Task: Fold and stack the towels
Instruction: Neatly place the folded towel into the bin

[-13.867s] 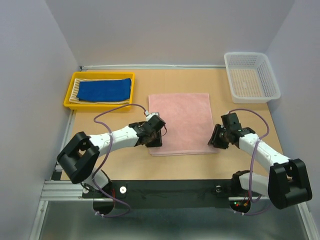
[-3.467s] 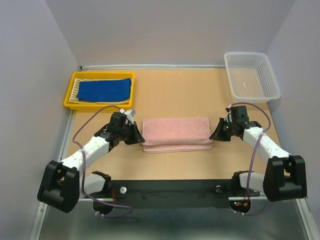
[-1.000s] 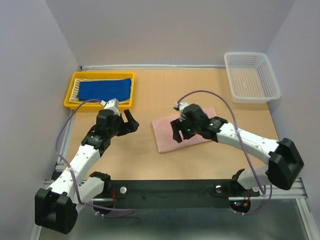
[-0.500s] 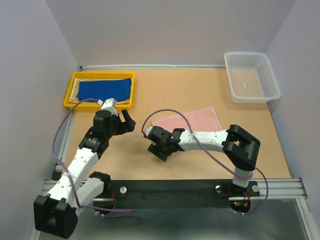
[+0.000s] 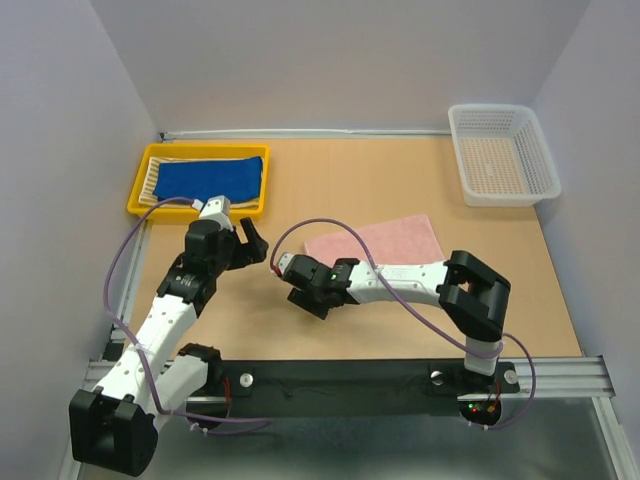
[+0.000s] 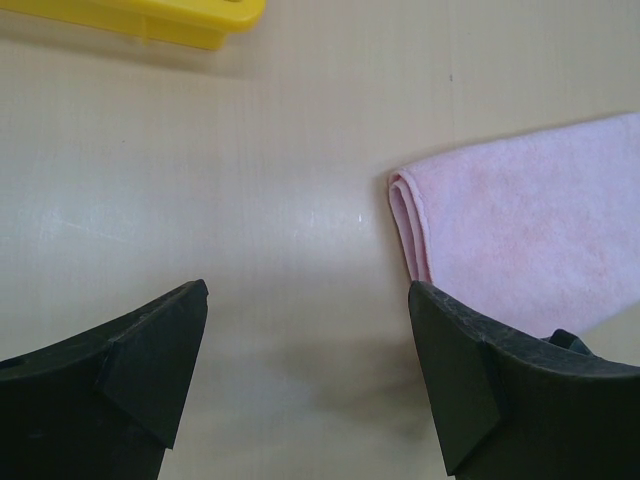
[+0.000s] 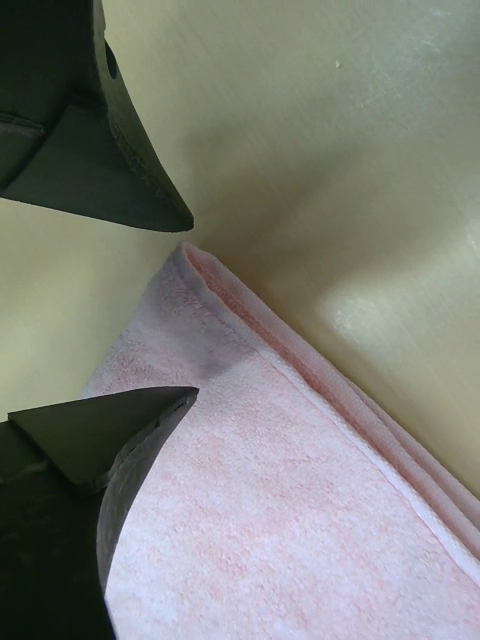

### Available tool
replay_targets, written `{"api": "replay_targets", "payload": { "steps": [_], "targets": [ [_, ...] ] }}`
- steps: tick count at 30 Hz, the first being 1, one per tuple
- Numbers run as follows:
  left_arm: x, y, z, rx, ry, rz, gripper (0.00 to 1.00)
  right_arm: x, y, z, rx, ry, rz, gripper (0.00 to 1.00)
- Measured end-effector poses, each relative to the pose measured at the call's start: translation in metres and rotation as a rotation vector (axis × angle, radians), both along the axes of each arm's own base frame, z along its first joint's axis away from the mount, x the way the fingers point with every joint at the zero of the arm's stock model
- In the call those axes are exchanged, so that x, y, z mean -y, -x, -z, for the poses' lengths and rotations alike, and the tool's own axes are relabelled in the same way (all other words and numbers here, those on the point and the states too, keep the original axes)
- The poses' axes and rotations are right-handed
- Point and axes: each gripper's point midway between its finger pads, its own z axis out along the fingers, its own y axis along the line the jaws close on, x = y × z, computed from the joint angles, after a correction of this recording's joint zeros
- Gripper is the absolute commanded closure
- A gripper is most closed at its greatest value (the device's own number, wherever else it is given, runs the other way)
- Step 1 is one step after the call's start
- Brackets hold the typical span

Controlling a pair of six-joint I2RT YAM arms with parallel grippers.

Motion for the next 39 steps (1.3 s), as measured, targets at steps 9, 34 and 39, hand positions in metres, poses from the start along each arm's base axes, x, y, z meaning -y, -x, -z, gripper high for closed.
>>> {"api": "replay_targets", "payload": {
  "steps": [9,34,39],
  "targets": [
    [-0.003,-0.001,-0.001,0.002,0.001,-0.010,0.08,-0.003,-0.006,0.007,0.018,0.031,-0.008,0.35],
    [0.015,0.000,0.026,-0.104,0.082,0.024,0.08,-0.003,-0.012,0.013,0.011,-0.144,0.082,0.99],
    [0.033,0.006,0.040,-0.170,0.216,0.018,0.05,0.008,-0.015,0.007,-0.034,-0.260,0.141,1.00]
  ]
}}
